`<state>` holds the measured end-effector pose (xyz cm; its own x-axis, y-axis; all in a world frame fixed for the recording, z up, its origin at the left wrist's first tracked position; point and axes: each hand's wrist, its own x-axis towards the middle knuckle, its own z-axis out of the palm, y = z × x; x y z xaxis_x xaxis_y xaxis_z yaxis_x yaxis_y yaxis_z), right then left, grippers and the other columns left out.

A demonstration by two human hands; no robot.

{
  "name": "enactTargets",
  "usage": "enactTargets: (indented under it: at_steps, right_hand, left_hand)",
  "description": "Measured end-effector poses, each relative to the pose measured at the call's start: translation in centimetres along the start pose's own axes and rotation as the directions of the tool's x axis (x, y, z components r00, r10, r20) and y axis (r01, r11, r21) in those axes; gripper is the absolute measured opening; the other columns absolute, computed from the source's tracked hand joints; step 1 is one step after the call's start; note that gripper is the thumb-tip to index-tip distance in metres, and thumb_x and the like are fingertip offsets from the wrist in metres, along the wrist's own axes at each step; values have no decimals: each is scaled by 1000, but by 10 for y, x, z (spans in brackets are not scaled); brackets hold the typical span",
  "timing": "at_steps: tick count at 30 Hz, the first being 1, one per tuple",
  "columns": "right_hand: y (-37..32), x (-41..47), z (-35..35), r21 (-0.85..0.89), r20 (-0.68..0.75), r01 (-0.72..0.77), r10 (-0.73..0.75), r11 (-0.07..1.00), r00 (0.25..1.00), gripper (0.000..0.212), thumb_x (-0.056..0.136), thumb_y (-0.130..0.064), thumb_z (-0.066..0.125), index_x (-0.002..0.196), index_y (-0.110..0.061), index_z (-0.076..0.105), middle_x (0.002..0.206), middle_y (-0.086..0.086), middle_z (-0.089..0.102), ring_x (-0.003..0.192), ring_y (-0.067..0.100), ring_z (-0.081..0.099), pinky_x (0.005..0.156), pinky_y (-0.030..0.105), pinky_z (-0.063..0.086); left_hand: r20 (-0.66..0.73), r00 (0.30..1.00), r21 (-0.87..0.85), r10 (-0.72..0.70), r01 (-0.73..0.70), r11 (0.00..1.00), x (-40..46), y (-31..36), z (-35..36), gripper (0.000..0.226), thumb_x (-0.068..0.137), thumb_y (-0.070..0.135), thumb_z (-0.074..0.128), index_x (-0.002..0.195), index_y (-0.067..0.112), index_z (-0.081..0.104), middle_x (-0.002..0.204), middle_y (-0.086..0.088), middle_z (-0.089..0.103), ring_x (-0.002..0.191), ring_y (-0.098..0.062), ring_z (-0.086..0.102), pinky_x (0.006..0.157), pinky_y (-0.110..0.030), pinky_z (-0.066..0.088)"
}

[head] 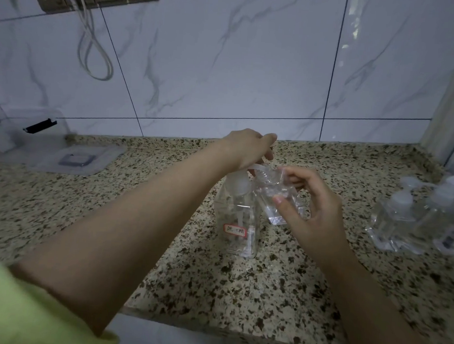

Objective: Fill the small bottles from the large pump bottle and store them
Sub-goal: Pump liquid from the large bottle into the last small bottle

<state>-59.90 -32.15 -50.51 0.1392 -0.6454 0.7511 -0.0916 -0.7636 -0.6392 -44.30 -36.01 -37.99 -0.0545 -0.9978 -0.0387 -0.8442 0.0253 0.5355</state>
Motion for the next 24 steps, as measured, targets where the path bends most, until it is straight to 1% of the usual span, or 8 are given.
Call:
enactTargets:
  at_steps: [5, 8, 10, 14, 16, 19, 22, 24]
  right_hand:
    - [-1, 0, 0, 19, -9, -19, 19, 1000, 1000, 39, 88, -32, 68, 122, -17, 61, 111, -14, 64, 108, 13, 61, 97, 31, 51]
    - [-1, -1, 0, 12, 3, -10, 10, 1000, 1000, 37, 88, -31, 68, 122, -19, 60, 111, -16, 64, 108, 14, 61, 97, 31, 51]
    - [-1, 0, 0, 20, -3, -4, 4, 1000, 1000, 37, 88, -30, 68, 122, -20, 59, 110, -20, 63, 107, 11, 61, 97, 28, 50]
    - [0, 0, 0, 7, -14, 1, -1, 1000, 1000, 39, 88, -32, 68, 124, -20, 59, 112, -20, 63, 108, 10, 61, 97, 29, 50]
    - [-1, 0, 1, 5, -2, 0, 0, 1000, 1000, 38, 88, -32, 68, 123, -20, 59, 112, -18, 63, 108, 11, 61, 98, 29, 50]
    - [-1, 0, 0, 18, -11, -2, 2, 1000, 1000, 37, 88, -32, 67, 122, -22, 59, 111, -20, 62, 108, 11, 61, 98, 30, 50]
    - [-2, 0, 0, 18, -13, -16, 16, 1000, 1000, 38, 88, -33, 68, 122, -21, 59, 112, -16, 63, 108, 13, 61, 98, 32, 51]
    - [-2, 0, 0, 20, -9, -9, 9, 1000, 1000, 36, 87, -31, 69, 121, -22, 59, 111, -20, 63, 108, 12, 61, 97, 32, 51]
  left_hand:
    - [4, 1000, -33, 28, -28, 999, -2, 2, -4, 53, 105, 48, 30, 108, 17, 72, 102, -1, 74, 104, -19, 63, 99, -41, 50]
    - [50, 999, 47, 22, -25, 999, -2, 2, -1, 56, 105, 51, 28, 110, 18, 72, 112, -3, 72, 105, -20, 64, 100, -36, 46]
    - [62, 998, 90, 19, -25, 996, 0, 6, -2, 56, 104, 52, 28, 110, 18, 72, 110, -4, 73, 100, -19, 67, 99, -35, 48]
    - [12, 1000, 44, 24, -25, 999, -1, 5, -6, 54, 104, 53, 29, 108, 20, 72, 109, -4, 72, 107, -22, 61, 98, -39, 50]
    - [36, 999, 57, 14, -16, 998, -2, 2, -5, 56, 105, 51, 26, 110, 19, 72, 114, -4, 70, 107, -22, 63, 93, -33, 45]
    - [72, 997, 95, 11, -18, 995, -2, 6, -4, 56, 106, 49, 27, 113, 17, 72, 115, -3, 70, 101, -20, 67, 82, -31, 39]
    - [67, 998, 85, 19, -25, 996, -1, 5, -4, 56, 106, 48, 26, 115, 17, 71, 117, -3, 69, 107, -22, 64, 85, -32, 39]
    - [57, 998, 64, 16, -20, 998, -2, 3, -4, 56, 107, 46, 26, 115, 16, 72, 121, -5, 65, 108, -22, 63, 88, -32, 38]
